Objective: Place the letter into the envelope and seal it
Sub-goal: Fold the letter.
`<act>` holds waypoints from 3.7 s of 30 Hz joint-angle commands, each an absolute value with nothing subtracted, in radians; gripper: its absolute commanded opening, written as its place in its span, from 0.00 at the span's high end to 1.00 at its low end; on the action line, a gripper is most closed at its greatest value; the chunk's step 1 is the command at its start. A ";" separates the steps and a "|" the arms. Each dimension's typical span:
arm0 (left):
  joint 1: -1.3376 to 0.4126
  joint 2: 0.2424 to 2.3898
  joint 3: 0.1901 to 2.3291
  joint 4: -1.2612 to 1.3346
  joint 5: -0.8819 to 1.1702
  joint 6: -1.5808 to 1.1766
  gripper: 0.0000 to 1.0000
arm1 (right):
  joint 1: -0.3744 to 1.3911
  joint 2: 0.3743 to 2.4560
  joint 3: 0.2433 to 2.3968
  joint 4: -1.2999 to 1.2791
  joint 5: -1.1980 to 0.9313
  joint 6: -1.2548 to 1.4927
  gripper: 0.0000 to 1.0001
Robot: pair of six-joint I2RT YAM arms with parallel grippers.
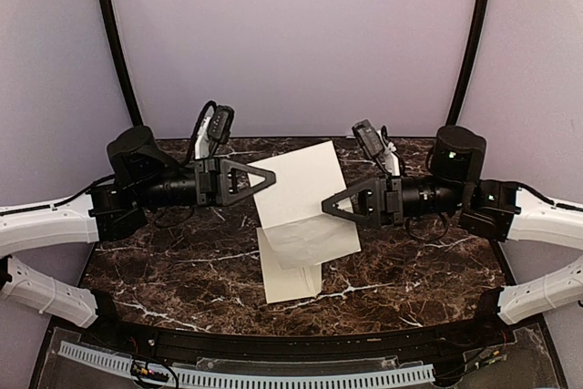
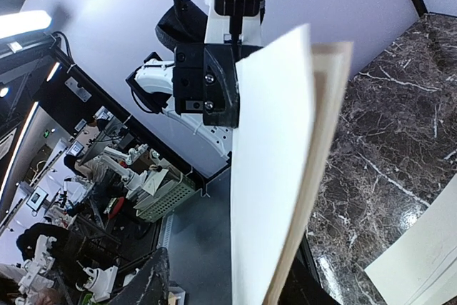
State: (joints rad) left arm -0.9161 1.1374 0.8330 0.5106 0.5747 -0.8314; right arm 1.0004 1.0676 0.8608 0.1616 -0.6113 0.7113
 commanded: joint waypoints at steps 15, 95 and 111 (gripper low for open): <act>-0.909 1.207 0.880 0.480 0.676 -0.797 0.83 | 0.978 1.147 1.013 0.143 -0.527 0.649 1.00; -1.090 1.262 0.982 0.194 0.605 -0.557 1.00 | 1.027 1.111 1.144 -0.364 -0.578 0.341 0.64; -1.090 1.310 1.028 0.171 0.651 -0.530 1.00 | 1.027 1.138 1.124 -0.347 -0.622 0.354 0.89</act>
